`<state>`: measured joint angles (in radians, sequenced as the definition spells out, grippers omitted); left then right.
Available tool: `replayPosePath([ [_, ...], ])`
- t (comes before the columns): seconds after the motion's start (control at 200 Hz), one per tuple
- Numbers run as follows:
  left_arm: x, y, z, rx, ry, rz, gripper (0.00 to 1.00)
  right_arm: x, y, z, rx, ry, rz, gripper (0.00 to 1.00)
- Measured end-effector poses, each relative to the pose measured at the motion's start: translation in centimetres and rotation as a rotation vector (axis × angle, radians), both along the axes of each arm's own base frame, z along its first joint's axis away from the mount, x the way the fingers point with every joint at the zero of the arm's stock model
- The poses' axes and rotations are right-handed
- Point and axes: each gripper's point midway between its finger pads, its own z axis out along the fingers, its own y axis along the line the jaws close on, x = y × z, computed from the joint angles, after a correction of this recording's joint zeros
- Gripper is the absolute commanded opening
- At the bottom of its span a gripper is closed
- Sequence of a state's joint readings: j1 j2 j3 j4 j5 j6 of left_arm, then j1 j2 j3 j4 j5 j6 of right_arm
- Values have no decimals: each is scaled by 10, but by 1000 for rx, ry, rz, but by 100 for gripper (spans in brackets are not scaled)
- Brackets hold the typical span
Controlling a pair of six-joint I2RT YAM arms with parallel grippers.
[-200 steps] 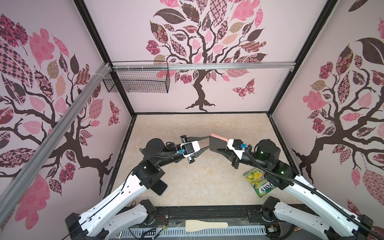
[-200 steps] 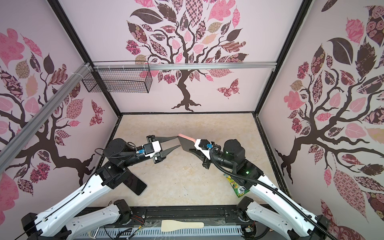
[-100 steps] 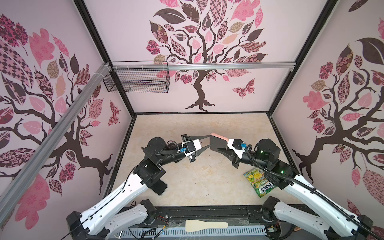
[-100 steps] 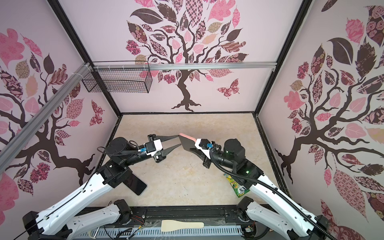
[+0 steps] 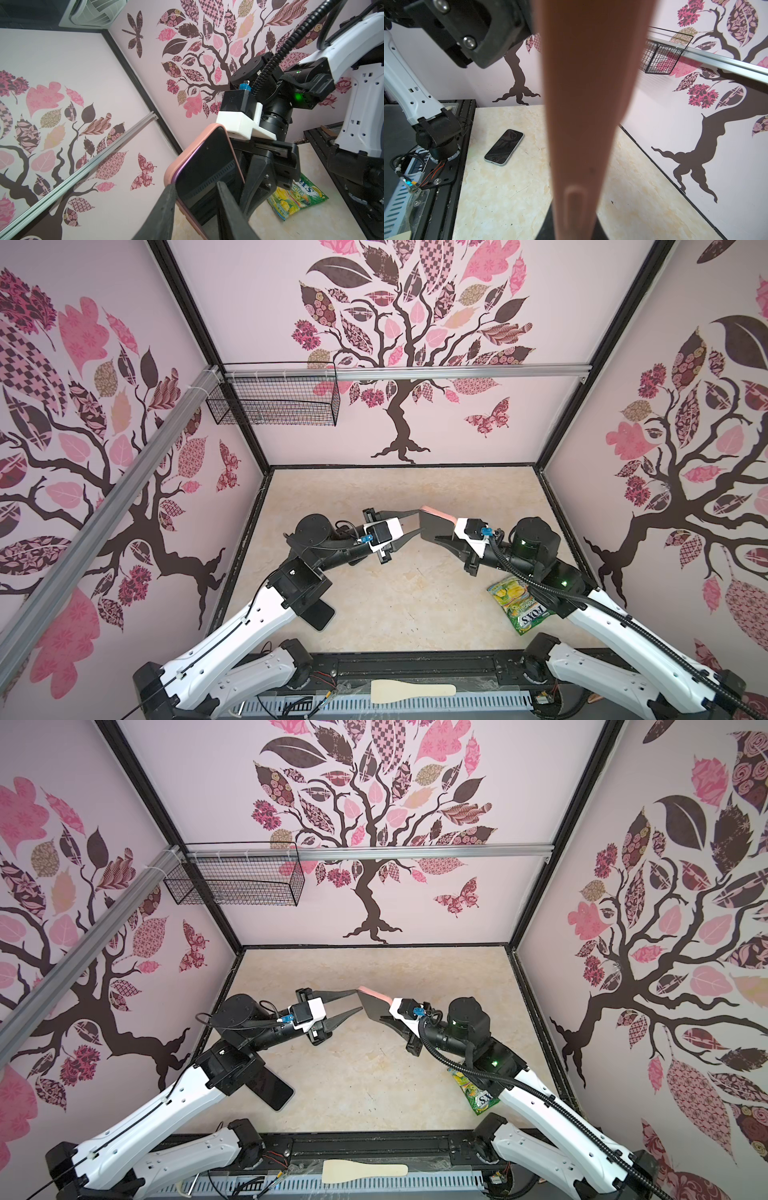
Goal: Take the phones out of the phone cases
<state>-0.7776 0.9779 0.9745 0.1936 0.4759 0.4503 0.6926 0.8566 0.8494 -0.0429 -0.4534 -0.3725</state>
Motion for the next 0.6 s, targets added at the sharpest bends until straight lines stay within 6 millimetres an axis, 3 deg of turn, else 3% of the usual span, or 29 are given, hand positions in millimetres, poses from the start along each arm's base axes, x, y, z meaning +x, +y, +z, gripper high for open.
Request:
replayPosePath([
  [0.115, 2, -1, -2, 4, 1, 2, 36, -9, 5, -5, -21, -4, 47, 0],
  [0.43, 1, -2, -4, 15, 1, -4, 36, -10, 5, -5, -23, -5, 52, 0],
  [0.6, -9, -6, -7, 36, 4, -65, 32, -14, 7, -4, -20, -4, 70, 0],
])
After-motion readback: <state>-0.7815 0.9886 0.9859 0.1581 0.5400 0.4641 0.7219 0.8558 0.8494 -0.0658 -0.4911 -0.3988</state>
